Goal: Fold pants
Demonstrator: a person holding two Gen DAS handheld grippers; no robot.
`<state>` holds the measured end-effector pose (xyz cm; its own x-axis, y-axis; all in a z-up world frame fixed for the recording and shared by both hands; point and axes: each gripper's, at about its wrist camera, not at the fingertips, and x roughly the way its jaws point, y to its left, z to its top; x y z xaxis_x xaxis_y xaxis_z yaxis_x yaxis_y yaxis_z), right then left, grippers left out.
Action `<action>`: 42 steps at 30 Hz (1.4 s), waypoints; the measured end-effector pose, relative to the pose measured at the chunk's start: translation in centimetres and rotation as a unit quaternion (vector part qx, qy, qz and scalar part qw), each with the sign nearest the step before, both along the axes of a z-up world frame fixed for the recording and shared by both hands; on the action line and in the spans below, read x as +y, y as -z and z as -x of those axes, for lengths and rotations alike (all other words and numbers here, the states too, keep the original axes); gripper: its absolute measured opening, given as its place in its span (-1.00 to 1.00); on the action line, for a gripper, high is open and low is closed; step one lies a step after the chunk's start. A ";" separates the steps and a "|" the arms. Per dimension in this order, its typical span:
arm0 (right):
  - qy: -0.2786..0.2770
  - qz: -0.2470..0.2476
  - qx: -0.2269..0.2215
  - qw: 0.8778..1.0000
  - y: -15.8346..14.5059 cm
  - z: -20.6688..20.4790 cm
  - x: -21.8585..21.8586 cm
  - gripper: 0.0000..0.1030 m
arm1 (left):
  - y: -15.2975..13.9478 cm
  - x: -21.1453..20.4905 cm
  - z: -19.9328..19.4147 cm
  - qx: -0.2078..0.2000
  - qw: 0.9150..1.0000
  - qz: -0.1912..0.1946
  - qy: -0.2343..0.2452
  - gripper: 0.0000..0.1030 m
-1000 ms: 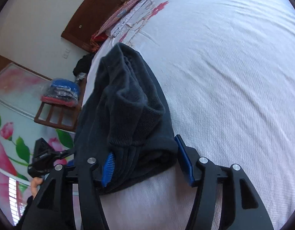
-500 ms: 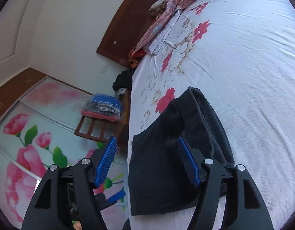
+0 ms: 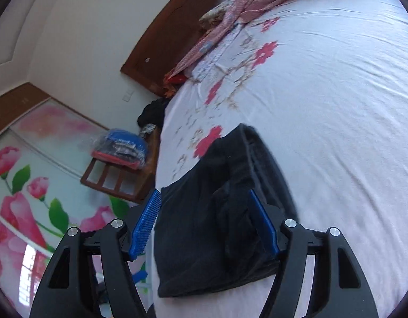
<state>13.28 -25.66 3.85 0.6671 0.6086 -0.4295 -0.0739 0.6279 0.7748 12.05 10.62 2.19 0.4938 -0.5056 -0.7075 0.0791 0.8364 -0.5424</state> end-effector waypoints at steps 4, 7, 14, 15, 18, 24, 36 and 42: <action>0.013 0.080 0.003 0.997 -1.3 0.0 1.5 0.31 | -1.0 0.4 -3.6 -0.035 0.999 0.009 -0.002 0.73; 0.047 0.108 -0.021 0.993 -3.4 0.7 -0.8 0.31 | 1.7 -0.8 -5.8 0.021 1.000 0.008 0.013 0.72; -0.030 0.038 -0.030 0.998 -2.5 -1.0 1.3 0.31 | 4.7 -4.1 -4.7 0.024 0.995 -0.085 0.039 0.75; -0.043 0.028 -0.015 0.999 -1.3 -1.6 2.2 0.33 | 4.5 -4.3 -4.8 0.026 0.995 -0.089 0.039 0.78; -0.017 0.090 0.024 0.996 3.7 -1.6 1.5 0.33 | 4.2 -3.9 -4.6 0.031 0.995 -0.082 0.044 0.79; -0.018 0.038 0.024 0.999 4.4 -1.2 -1.0 -0.09 | 4.2 -3.4 -3.0 0.012 0.995 -0.084 0.046 0.79; -0.018 0.068 0.062 0.996 1.1 5.7 0.5 0.53 | 2.4 1.1 6.2 0.078 0.992 -0.056 -0.079 0.96; -0.052 0.084 0.099 0.990 3.9 11.1 2.8 0.53 | 3.1 -2.3 9.0 0.095 0.978 -0.167 -0.077 0.96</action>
